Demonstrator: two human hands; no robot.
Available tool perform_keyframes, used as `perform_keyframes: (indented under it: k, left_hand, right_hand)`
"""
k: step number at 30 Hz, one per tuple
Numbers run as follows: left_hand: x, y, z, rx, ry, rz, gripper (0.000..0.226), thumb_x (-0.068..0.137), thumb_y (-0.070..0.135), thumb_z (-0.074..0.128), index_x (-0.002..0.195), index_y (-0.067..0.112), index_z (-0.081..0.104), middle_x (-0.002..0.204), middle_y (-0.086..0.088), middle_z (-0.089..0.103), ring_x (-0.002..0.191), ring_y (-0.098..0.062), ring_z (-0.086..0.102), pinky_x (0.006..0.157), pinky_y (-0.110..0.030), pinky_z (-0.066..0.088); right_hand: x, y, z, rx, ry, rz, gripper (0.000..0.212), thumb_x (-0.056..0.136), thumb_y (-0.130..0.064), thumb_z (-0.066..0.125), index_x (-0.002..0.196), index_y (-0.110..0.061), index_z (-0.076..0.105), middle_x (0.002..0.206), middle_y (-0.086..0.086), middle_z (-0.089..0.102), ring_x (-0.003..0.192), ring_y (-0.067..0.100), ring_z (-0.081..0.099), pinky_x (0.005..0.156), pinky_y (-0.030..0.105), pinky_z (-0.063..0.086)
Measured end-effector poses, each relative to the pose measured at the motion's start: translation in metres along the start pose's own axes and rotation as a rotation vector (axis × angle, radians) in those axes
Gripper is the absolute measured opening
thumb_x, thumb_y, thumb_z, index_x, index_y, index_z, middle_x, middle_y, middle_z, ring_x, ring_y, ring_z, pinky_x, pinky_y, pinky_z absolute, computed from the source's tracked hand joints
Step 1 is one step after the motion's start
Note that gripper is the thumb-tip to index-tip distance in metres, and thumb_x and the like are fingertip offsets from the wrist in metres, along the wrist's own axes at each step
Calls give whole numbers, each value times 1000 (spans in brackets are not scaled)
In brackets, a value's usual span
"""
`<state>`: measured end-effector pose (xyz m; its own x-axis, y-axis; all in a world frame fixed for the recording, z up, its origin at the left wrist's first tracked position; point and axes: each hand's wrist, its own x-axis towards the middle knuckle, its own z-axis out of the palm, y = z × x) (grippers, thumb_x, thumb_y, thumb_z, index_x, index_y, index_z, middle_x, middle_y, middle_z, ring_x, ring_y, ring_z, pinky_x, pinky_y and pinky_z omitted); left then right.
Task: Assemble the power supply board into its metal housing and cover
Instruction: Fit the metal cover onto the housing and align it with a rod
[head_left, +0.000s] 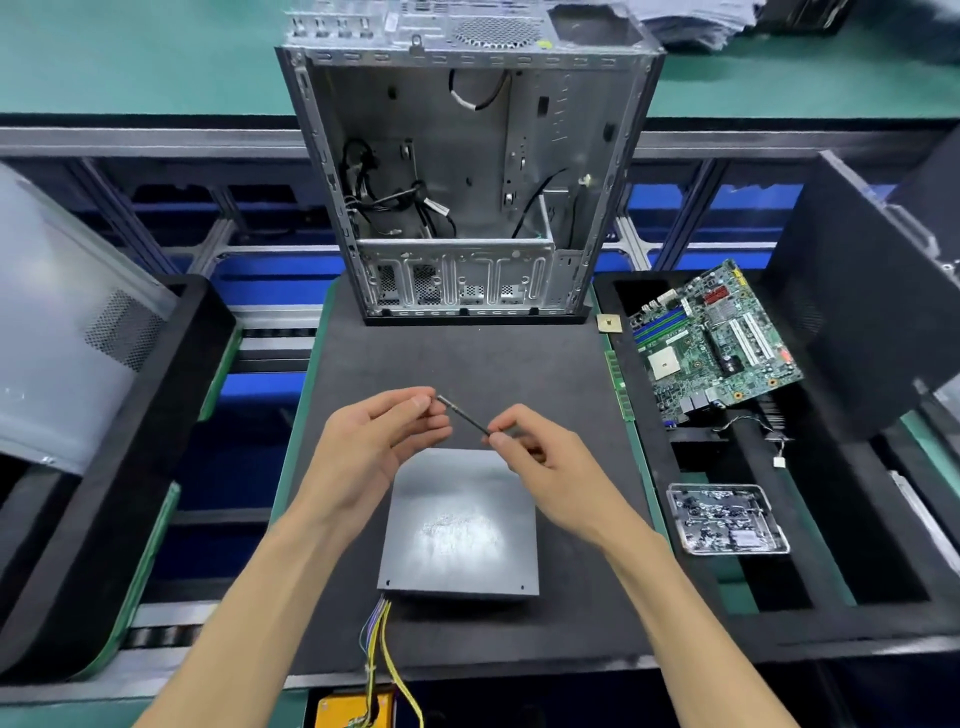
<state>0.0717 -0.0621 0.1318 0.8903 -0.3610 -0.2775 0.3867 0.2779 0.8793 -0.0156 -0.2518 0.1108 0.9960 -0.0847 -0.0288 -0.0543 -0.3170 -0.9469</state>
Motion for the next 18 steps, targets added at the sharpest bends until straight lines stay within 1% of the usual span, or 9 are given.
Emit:
perform_keyframes:
  k: [4,6,7,9,10,11,13,15,18]
  left_hand:
    - [-9,0,-2,-19,-28,-3,15,94,4,63,95,2,78,90,-16,74,84,-23,72,76,-29,60]
    - [-13,1,-4,-26,-37,-7,14,92,5,65,95,2,78,90,-16,73,84,-23,72,77,-29,60]
    - [-14,1,-5,-36,-40,-11,14,91,6,66,95,2,79,90,-16,74,84,-23,72,77,-29,60]
    - [-16,1,-7,-74,-45,-29,14,85,9,70,94,4,80,90,-14,74,84,-22,73,77,-28,60]
    - [-17,1,-8,-94,-48,-42,16,82,12,72,93,4,80,89,-12,74,83,-21,72,77,-28,60]
    - [-18,0,-9,-109,-50,-56,17,81,14,73,93,5,81,88,-11,73,82,-20,72,77,-28,60]
    - [-21,-4,-12,-121,-52,-83,17,80,16,75,93,7,81,86,-8,72,81,-20,71,78,-28,59]
    - [-24,-9,-15,-125,-53,-109,18,80,16,75,93,6,81,86,-8,72,81,-19,70,78,-28,59]
    - [-30,-13,-20,-140,-48,-139,17,80,12,75,94,4,80,88,-10,72,83,-21,71,79,-28,59]
  right_hand:
    - [-8,-3,3,5,1,6,12,94,-49,52,93,-41,61,88,20,65,68,29,42,63,35,35]
    - [-11,-4,3,4,-2,10,12,93,-50,52,92,-42,61,91,19,67,69,29,42,63,35,36]
    - [-13,-5,3,2,-3,13,11,94,-49,52,92,-41,61,88,15,68,67,25,42,62,33,36]
    - [-15,-8,7,46,16,17,12,97,-41,54,88,-39,62,74,-7,67,61,9,41,58,25,36]
    - [-16,-10,9,126,44,34,14,97,-37,55,87,-37,65,69,-14,62,60,7,42,56,20,37]
    - [-17,-12,11,214,84,57,16,96,-36,56,87,-34,70,66,-15,57,60,7,43,55,17,38]
    - [-18,-18,13,319,175,95,19,93,-39,60,90,-31,77,66,-10,52,64,13,43,58,14,37]
    - [-18,-22,17,420,246,128,20,92,-39,64,94,-26,79,67,-4,47,65,16,39,57,17,35]
    - [-16,-25,24,707,330,163,14,101,-20,63,92,-11,68,66,1,55,58,16,47,53,21,41]
